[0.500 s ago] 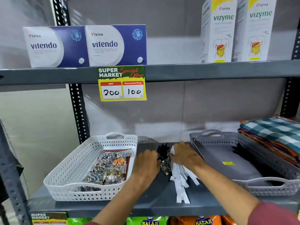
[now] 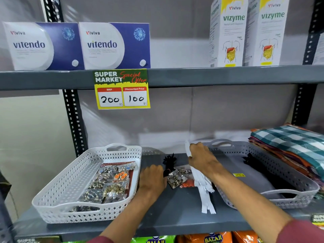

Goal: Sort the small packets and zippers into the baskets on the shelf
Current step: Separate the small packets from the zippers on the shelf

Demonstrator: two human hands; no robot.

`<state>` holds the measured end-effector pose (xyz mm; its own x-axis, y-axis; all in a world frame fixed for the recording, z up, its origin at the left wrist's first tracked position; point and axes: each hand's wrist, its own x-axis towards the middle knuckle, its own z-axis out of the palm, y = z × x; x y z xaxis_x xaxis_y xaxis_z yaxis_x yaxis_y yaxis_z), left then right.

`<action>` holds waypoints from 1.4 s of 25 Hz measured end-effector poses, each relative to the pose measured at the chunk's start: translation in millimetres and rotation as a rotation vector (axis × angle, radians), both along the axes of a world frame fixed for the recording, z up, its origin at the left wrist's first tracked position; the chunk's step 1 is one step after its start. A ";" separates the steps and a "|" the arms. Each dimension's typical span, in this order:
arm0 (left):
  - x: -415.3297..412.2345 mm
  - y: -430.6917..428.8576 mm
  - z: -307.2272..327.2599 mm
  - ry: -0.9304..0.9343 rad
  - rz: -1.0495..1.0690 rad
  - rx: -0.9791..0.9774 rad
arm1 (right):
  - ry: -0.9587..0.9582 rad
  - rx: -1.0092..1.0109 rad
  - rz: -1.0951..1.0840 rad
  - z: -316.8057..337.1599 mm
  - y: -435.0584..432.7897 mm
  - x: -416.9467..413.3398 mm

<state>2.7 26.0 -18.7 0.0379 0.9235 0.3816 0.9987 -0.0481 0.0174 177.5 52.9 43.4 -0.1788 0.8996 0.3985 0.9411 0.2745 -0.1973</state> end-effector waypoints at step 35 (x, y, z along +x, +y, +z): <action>47.0 27.4 20.4 -0.125 -0.178 0.039 | 0.028 0.079 0.099 3.4 11.3 14.7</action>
